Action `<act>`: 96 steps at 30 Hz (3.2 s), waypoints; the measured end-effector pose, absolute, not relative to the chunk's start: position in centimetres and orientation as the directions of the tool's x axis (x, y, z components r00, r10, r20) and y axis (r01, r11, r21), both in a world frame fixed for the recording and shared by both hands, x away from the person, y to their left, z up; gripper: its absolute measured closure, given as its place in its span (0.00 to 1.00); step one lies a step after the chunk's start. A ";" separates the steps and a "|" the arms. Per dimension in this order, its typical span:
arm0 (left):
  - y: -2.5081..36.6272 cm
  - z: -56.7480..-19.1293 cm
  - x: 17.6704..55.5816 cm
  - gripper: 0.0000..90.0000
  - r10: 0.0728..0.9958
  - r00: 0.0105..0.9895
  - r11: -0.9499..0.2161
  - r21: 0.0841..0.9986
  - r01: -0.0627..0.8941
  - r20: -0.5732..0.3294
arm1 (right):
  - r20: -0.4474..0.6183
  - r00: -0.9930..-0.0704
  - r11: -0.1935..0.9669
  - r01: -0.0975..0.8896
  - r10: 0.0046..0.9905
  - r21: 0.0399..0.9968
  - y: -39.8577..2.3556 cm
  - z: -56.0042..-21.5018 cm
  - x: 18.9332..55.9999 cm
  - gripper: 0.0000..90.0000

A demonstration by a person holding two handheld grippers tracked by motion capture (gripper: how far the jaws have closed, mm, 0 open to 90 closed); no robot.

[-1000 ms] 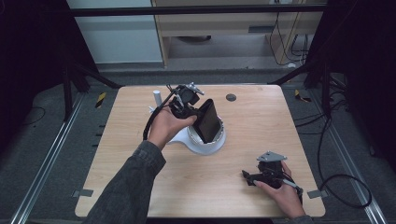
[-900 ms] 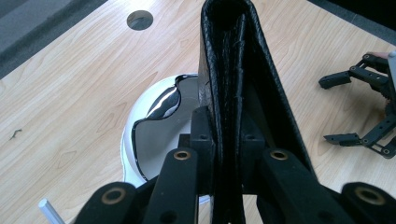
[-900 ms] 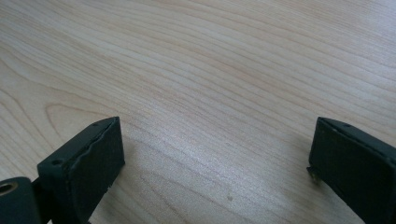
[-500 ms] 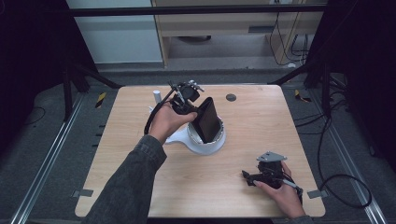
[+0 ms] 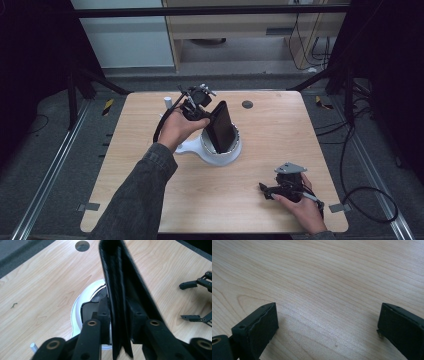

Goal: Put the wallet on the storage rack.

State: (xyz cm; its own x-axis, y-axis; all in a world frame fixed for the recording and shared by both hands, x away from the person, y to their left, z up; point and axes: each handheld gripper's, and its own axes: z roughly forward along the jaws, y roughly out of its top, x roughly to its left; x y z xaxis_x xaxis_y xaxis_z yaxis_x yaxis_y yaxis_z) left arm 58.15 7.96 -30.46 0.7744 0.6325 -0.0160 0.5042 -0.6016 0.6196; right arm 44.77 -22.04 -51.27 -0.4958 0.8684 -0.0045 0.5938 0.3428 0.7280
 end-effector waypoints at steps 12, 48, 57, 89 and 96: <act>8.4 -29.8 57.8 0.75 0.654 0.756 -0.577 0.664 0.476 0.026 | -0.004 -0.498 0.344 0.593 0.867 0.728 -22.0 -51.3 44.8 0.04; 9.8 -28.1 49.4 0.06 0.587 0.798 -0.528 0.811 0.249 0.137 | -0.006 -0.501 0.347 0.592 0.866 0.727 -22.0 -51.3 44.7 0.03; 10.5 -31.7 47.4 0.05 0.575 0.806 -0.555 0.790 0.260 0.139 | -0.006 -0.501 0.347 0.592 0.865 0.727 -22.0 -51.3 44.7 0.03; 16.6 -44.4 44.3 0.06 0.639 0.767 -0.571 0.700 0.429 0.051 | -0.003 -0.506 0.352 0.594 0.862 0.723 -21.9 -51.3 44.7 0.01; 18.8 -45.6 44.5 0.06 0.686 0.725 -0.549 0.693 0.467 0.055 | -0.001 -0.508 0.351 0.595 0.862 0.723 -21.9 -51.3 44.7 0.01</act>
